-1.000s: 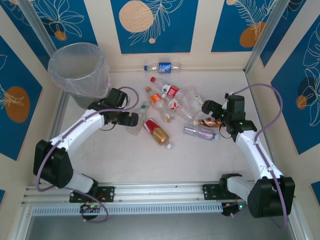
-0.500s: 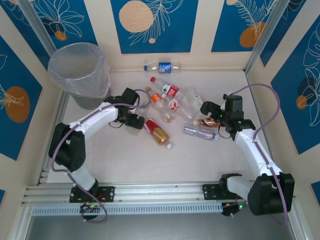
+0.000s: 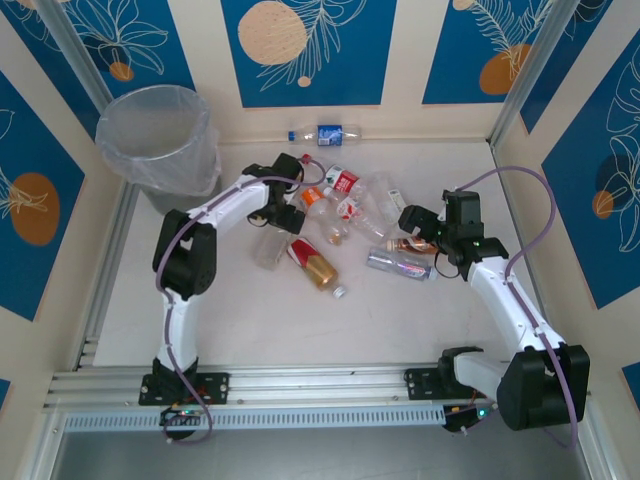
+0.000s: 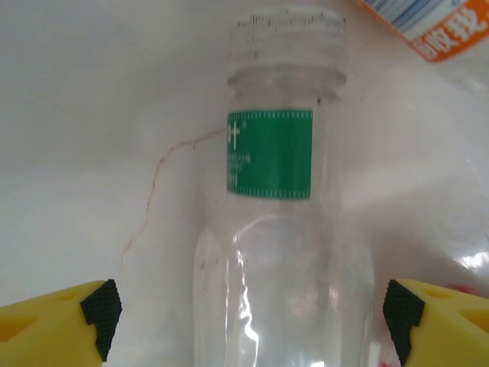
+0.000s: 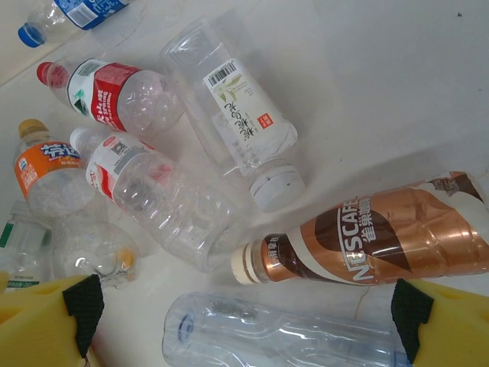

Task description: Put the plastic bottles in the bin

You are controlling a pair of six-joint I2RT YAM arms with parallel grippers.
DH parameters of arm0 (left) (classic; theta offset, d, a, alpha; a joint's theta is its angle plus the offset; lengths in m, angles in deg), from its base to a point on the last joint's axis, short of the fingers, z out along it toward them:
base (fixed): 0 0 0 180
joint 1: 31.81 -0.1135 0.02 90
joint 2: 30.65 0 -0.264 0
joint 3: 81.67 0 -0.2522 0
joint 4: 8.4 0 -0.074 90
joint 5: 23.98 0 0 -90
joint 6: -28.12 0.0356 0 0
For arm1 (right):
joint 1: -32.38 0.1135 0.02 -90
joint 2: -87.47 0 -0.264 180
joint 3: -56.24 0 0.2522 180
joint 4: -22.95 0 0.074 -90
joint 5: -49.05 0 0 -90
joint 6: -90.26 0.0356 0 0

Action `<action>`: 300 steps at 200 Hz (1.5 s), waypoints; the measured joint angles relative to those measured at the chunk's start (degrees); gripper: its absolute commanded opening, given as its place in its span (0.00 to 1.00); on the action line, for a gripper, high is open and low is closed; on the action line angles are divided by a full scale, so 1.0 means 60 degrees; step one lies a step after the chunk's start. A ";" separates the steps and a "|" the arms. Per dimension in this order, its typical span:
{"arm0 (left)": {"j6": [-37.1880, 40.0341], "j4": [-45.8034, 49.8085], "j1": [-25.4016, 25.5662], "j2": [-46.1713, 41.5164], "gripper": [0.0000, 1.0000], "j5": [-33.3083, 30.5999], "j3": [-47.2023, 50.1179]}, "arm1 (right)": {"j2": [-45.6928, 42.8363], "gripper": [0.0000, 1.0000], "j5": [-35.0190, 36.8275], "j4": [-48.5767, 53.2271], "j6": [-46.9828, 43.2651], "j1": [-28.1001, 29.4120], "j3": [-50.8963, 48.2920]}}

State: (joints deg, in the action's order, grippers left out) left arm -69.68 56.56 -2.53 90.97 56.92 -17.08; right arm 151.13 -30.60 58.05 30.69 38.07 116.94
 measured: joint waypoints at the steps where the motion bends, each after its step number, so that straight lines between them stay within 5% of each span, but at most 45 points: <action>1: 0.0007 0.0029 0.0000 0.0033 0.90 0.0004 -0.0033 | 0.0004 0.99 0.0000 0.0004 0.0000 0.0000 0.0000; 32: 0.0149 0.0266 0.0000 0.0317 0.87 0.0004 -0.0255 | 0.0000 0.99 0.0055 0.0142 -0.0007 0.0000 0.0000; 175: 0.0262 -0.0259 0.0011 -0.0419 0.43 -0.0066 0.1071 | -0.0339 0.99 -0.0892 -0.0477 -0.0652 0.0452 -0.0025; 300: 0.0255 -0.0492 0.0011 -0.2350 0.41 0.0273 0.1614 | -0.1220 0.99 -0.4200 -0.2707 -0.1767 0.1271 -0.0576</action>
State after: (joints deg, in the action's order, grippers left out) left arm -68.15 53.61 -2.46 76.87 58.56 -7.40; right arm 143.81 -55.80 41.81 20.09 45.70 113.49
